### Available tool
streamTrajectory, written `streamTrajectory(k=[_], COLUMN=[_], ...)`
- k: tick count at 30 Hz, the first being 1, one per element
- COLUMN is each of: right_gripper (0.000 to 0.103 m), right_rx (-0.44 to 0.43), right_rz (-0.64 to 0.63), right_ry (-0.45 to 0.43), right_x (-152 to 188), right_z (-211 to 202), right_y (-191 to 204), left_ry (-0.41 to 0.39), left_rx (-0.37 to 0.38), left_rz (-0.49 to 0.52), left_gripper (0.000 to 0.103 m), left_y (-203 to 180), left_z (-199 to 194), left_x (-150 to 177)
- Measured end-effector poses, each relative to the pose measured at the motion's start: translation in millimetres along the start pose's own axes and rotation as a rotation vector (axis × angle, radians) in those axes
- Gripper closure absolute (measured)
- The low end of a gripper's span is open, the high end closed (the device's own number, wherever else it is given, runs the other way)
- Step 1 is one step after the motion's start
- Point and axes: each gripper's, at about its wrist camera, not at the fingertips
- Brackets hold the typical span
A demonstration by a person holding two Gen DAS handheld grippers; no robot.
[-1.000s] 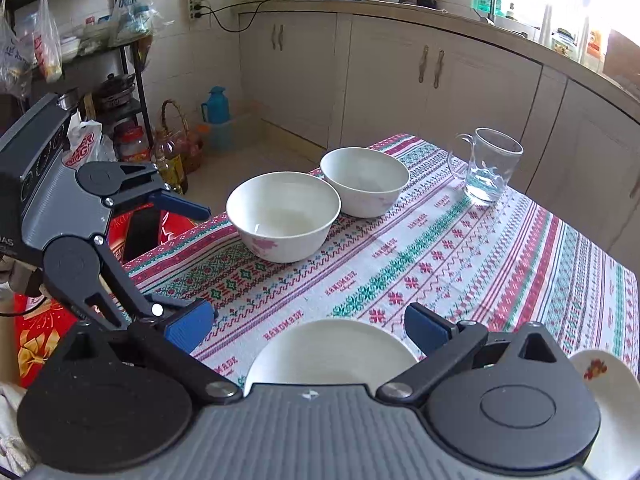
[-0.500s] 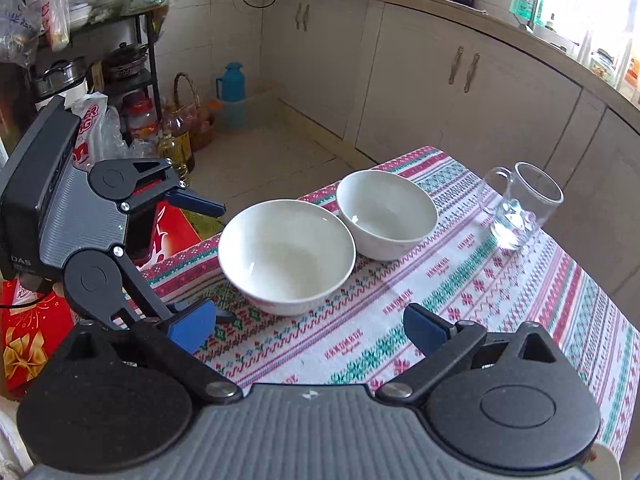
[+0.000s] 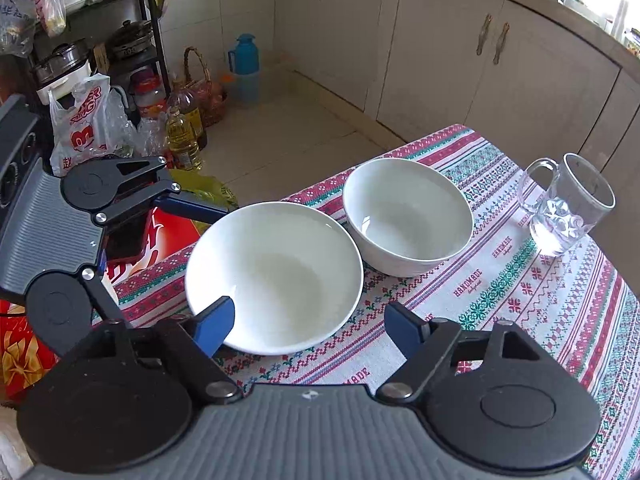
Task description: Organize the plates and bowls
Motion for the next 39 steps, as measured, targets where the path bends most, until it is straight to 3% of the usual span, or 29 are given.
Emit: streamTrajectory(k=[16,28,39], right_gripper=[0.039,0.039,0.039], right_rx=[-0.055,-0.055,-0.051], right_rz=[0.018,0.042,0.044], right_ry=[0.034,0.031,-0.022], right_x=[-11.7,-9.3,2.2], right_z=[26.8,24.2,-16.6], right_y=[-9.0,-10.4,-5.4], left_ry=[-0.019,-0.012,-0.015], left_rx=[0.049,0.048,0.061], left_rz=[-0.019,-0.002,0.025], left_gripper=[0.01,0.01,0.01], left_y=[3.7,-0.7,-22.5], left_z=[2.4,0.5,-22.0], left_x=[-3.4,-8.3,-21.3])
Point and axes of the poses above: each gripper's, at about its wrist camera, not at the fingertips, and z roughly the way its jaws point, y to its left, x to its underside, and after that the axes turned 5 degrees about x, right-handed
